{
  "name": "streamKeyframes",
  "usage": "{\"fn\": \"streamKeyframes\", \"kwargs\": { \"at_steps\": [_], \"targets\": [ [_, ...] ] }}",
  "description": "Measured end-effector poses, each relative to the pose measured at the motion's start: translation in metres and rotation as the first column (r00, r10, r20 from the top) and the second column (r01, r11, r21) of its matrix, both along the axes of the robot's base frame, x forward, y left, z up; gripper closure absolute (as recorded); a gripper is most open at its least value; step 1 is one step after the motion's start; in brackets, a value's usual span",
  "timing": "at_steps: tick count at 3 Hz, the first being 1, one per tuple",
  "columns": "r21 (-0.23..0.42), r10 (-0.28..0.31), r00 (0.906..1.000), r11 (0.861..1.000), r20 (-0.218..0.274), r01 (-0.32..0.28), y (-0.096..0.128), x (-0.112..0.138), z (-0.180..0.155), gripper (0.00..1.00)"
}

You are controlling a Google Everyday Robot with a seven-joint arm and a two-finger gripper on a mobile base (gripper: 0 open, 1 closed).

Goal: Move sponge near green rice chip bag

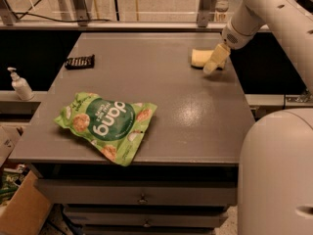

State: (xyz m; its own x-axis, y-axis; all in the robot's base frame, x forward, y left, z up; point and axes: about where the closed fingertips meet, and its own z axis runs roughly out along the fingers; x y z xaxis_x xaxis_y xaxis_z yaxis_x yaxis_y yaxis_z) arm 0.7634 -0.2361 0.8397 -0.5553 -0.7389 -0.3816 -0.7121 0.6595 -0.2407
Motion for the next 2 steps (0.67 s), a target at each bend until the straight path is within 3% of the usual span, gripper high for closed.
{"fn": "streamKeyframes", "kwargs": {
  "at_steps": [1,2],
  "targets": [
    [0.022,-0.027,0.9983,0.999,-0.052,0.028,-0.014,-0.003,-0.006,0.15],
    [0.05,-0.051,0.9892,0.997,-0.137,0.059,-0.023,-0.012,-0.019,0.4]
  ]
}}
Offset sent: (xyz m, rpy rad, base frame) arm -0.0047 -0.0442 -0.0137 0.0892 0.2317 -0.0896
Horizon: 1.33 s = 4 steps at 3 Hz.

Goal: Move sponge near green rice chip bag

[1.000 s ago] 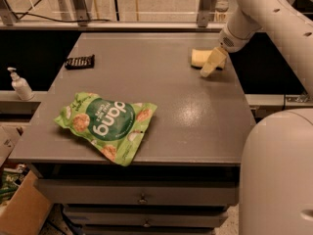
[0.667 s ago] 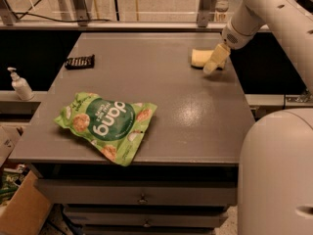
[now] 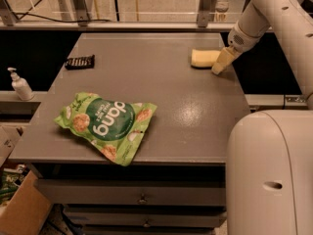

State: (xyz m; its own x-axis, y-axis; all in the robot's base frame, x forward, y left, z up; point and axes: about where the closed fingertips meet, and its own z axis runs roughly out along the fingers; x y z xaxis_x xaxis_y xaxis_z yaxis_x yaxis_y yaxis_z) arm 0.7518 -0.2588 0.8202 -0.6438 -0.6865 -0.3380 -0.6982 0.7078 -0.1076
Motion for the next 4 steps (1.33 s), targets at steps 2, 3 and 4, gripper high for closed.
{"fn": "streamKeyframes", "kwargs": {
  "at_steps": [2,3,4],
  "targets": [
    [0.007,-0.006,0.9998,1.0,-0.02,0.006,-0.001,-0.002,0.003,0.85],
    [0.07,0.003,1.0,0.998,-0.006,-0.003,-0.003,-0.008,0.015,1.0],
    [0.172,0.022,0.9998,0.985,0.005,-0.022,-0.002,-0.024,0.032,1.0]
  ]
}}
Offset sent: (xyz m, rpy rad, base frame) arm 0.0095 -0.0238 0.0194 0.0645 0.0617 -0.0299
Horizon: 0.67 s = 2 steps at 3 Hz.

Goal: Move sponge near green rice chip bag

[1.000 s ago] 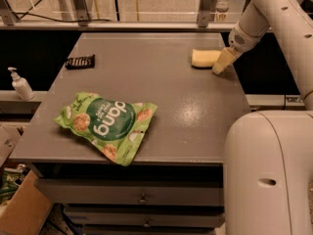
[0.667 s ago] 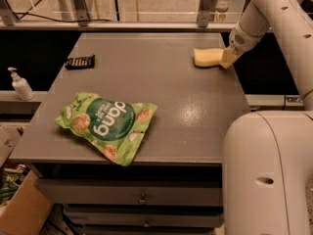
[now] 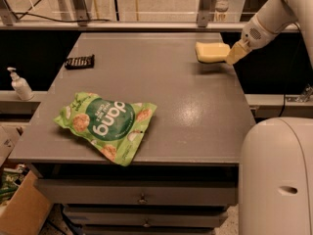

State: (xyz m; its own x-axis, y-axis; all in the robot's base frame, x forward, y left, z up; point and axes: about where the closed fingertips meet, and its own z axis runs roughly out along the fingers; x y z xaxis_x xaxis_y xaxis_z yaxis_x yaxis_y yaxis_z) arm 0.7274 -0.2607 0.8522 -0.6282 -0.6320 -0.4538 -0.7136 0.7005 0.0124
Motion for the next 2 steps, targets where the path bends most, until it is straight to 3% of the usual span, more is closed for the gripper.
{"fn": "streamKeyframes", "kwargs": {
  "at_steps": [1,2],
  "targets": [
    [0.108,0.042,0.9991,0.993,-0.007,-0.041,0.006,-0.025,0.017,1.0],
    [0.147,0.094,0.9956,0.985,0.01,-0.094,0.012,-0.047,0.032,1.0]
  ]
}}
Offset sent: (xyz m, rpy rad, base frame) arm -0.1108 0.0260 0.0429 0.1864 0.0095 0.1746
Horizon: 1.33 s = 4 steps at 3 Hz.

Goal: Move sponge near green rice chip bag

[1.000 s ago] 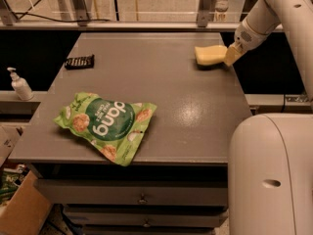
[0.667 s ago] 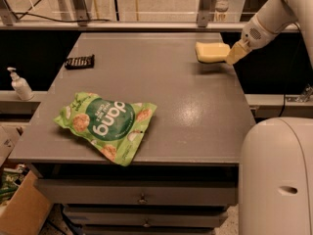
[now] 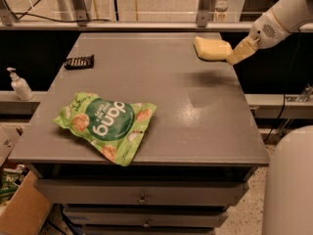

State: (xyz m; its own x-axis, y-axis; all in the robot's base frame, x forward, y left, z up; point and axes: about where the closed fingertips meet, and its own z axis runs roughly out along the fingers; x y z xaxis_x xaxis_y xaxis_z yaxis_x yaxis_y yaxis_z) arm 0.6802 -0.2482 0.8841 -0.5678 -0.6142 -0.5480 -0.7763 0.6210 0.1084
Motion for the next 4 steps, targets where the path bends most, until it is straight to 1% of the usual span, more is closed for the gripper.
{"fn": "streamKeyframes", "kwargs": {
  "at_steps": [1,2,3,4],
  "targets": [
    [0.004,0.063,0.998,0.998,0.002,-0.063,0.016,-0.031,0.001,1.0],
    [0.004,0.062,0.9981,0.998,0.004,-0.062,0.016,-0.03,0.001,1.0],
    [-0.038,0.09,0.9952,0.995,0.039,-0.088,0.019,-0.031,0.005,1.0],
    [-0.108,0.142,0.9839,0.986,0.109,-0.13,0.021,-0.047,0.012,1.0]
  ]
}}
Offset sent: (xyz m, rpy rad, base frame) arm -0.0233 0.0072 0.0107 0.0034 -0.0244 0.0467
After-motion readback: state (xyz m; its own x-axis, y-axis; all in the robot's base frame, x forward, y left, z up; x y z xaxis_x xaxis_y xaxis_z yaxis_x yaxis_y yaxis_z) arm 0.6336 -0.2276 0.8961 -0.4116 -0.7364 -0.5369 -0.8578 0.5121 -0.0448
